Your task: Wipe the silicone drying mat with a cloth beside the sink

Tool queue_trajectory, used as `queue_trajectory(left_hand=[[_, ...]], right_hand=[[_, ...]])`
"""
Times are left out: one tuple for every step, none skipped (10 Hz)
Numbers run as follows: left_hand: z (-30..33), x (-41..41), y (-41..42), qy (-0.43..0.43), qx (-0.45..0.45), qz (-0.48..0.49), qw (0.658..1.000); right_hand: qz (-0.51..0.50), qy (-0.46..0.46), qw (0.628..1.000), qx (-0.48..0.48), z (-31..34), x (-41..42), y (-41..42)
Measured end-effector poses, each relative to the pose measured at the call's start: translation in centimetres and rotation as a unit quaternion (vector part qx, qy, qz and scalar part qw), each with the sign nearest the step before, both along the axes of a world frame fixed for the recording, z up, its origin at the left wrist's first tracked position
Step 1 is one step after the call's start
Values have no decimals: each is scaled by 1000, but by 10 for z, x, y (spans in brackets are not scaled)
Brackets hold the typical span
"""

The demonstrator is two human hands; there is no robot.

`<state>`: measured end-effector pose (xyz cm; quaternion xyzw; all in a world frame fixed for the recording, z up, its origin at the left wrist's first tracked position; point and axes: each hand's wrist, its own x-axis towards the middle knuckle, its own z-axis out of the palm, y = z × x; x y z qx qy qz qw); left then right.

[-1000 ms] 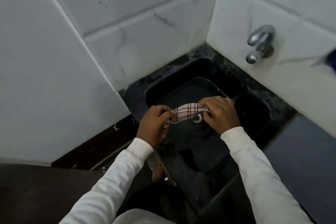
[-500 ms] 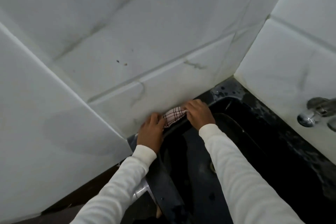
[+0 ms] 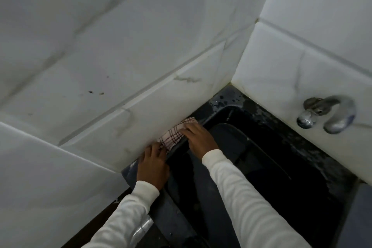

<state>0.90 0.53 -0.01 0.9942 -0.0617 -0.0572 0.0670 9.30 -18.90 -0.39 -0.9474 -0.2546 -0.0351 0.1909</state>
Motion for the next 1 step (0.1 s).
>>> queue_trajectory(left_hand=[[2, -11, -18, 5, 8, -11, 1000]], right_hand=[[-52, -1, 997, 48, -5, -49, -17]])
